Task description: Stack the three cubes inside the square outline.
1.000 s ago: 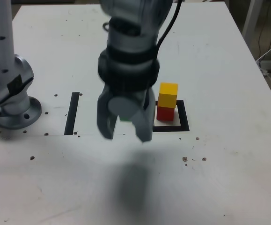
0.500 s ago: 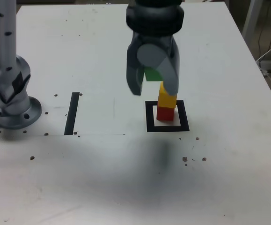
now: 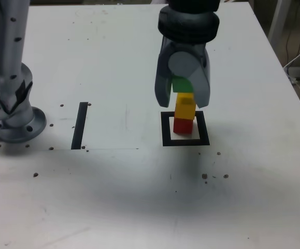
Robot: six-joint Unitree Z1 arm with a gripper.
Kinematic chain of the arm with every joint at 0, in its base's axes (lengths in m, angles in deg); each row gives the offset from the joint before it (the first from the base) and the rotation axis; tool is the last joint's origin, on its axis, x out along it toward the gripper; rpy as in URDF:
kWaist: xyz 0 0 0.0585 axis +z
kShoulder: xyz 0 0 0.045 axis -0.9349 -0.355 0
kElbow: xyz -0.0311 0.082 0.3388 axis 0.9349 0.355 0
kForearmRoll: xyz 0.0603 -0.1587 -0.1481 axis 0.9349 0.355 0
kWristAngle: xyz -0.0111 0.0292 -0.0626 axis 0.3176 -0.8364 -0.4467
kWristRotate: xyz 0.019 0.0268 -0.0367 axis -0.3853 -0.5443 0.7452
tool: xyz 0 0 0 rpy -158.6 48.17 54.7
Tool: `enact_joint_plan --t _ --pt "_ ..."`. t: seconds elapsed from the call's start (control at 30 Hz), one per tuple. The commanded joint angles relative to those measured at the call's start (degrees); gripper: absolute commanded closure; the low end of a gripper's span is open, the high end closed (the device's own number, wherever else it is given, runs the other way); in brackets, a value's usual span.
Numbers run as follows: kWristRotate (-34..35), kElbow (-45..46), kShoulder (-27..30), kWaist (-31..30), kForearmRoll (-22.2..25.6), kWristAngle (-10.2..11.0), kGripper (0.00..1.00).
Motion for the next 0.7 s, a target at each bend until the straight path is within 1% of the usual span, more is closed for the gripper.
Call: enact_joint_plan --t 0.0,0.27,0.67 --pt "-0.7 -0.3 -1.1 1.0 -0.2 -0.3 0.72" --pt "-2.1 -0.2 -2.4 2.8 -0.5 -0.6 0.72" --pt "-2.7 0.2 -2.8 2.9 -0.9 -1.4 0.72"
